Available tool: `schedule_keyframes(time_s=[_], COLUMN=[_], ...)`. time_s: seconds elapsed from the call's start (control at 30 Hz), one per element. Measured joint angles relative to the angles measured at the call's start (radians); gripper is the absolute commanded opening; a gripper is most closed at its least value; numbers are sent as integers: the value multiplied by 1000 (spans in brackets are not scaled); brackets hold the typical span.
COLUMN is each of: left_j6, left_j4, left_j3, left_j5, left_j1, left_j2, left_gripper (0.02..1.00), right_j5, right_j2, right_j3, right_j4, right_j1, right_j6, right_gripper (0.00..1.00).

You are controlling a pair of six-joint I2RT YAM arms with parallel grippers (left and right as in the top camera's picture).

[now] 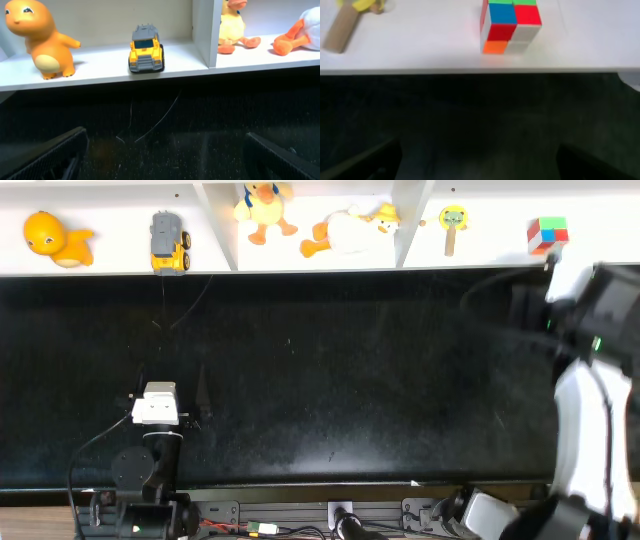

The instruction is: Store Toys

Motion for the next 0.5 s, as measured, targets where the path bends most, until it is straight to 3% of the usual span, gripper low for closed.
schedule_keyframes(time_s=[0.13,0.37,0.5], left_j6=[0,0,0], left_j4=[0,0,0], left_j3=[0,0,0], left_j5=[0,0,0], left_j1=[0,0,0], left_j2=[0,0,0], left_gripper=[996,998,998], right_j5=[37,164,211], right_j2=[-160,-374,-566], right_j3=[-161,-402,-558], right_j4=[148,384,428], right_j1=[82,410,454], right_j6=[95,222,312], right_gripper=[993,996,996])
